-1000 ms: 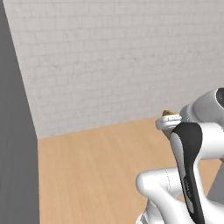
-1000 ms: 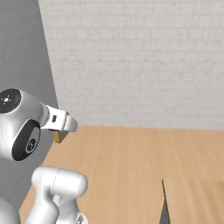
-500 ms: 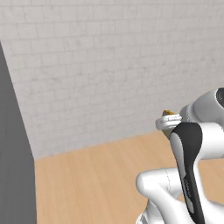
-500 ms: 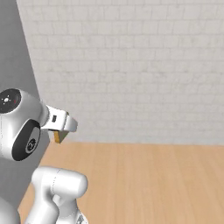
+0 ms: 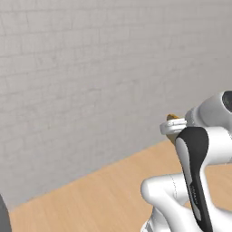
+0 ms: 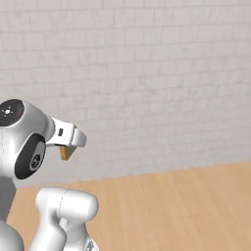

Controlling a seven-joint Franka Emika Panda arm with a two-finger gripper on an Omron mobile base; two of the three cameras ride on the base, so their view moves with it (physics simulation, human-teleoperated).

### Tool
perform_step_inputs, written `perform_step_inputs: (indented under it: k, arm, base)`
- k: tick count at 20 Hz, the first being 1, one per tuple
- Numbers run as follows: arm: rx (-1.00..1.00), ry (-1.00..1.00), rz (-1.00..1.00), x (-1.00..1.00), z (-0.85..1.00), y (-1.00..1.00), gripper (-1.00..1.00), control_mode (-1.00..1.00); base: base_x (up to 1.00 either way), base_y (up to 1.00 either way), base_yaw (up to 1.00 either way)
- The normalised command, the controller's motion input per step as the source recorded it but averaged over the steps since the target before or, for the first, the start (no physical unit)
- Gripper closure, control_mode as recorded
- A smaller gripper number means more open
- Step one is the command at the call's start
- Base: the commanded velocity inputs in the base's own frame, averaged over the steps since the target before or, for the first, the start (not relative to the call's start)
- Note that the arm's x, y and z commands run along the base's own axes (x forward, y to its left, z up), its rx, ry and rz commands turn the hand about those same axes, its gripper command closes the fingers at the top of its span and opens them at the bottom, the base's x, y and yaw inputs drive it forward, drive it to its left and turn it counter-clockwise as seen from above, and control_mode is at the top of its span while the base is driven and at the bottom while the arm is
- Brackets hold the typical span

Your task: Start the toaster. Once the lever pops up, take the bread to the plate on the dining counter.

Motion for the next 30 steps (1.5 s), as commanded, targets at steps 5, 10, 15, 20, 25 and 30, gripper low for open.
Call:
perform_step_inputs:
  k: [5,10,15,20,25,30]
  arm:
    - [0.0,0.0,0.0,0.0,0.0,0.0,1.0,1.0]
    - [0.0,0.0,0.0,0.0,0.0,0.0,1.0,1.0]
    - [0.0,0.0,0.0,0.0,0.0,0.0,1.0,1.0]
    - [0.0,0.0,0.0,0.0,0.0,0.0,1.0,1.0]
    - [0.0,0.0,0.0,0.0,0.0,0.0,1.0,1.0]
    - [0.0,0.0,0.0,0.0,0.0,0.0,1.0,1.0]
  base:
    - [0.43,0.03,-0.71]
    - [0.31,0.11,-0.76]
    - [0.31,0.15,-0.77]
    - [0.41,0.31,-0.74]
    - [0.74,0.6,-0.62]
    - [0.96,0.78,-0.49]
